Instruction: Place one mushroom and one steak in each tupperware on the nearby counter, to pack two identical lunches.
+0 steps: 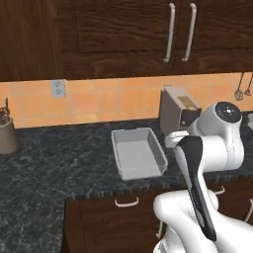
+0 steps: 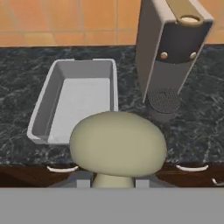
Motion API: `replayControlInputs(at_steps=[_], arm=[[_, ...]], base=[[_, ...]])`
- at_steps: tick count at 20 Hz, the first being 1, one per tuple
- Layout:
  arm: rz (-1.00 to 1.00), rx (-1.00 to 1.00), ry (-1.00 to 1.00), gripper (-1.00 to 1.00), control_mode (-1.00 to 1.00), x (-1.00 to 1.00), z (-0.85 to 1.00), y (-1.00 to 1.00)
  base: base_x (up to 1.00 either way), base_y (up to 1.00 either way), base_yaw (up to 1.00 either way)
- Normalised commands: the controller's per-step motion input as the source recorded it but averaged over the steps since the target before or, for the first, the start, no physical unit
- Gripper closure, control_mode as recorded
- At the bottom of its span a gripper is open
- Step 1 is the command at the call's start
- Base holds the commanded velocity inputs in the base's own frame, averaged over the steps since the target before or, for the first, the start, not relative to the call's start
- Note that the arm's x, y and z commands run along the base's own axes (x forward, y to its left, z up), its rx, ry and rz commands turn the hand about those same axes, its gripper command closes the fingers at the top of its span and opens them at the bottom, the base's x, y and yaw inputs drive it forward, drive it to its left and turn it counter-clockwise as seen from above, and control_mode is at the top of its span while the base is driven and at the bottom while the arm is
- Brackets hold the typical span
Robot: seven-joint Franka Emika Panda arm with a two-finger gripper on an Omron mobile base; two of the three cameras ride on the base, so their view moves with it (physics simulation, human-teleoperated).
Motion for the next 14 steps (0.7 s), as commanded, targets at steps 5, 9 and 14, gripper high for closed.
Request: replayControlInputs(at_steps=[5,9,14], arm=[[0.00,0.00,0.00,1.00,1.00,0.00,0.00,0.00],[0.00,0.00,0.00,1.00,1.00,0.00,0.00,0.00],[0.00,0.00,0.00,1.00,1.00,0.00,0.00,0.00]], base=[[0.45,0.58,-0.04],[0.59,0.37,-0.01],[0.67,0.12,0.00]])
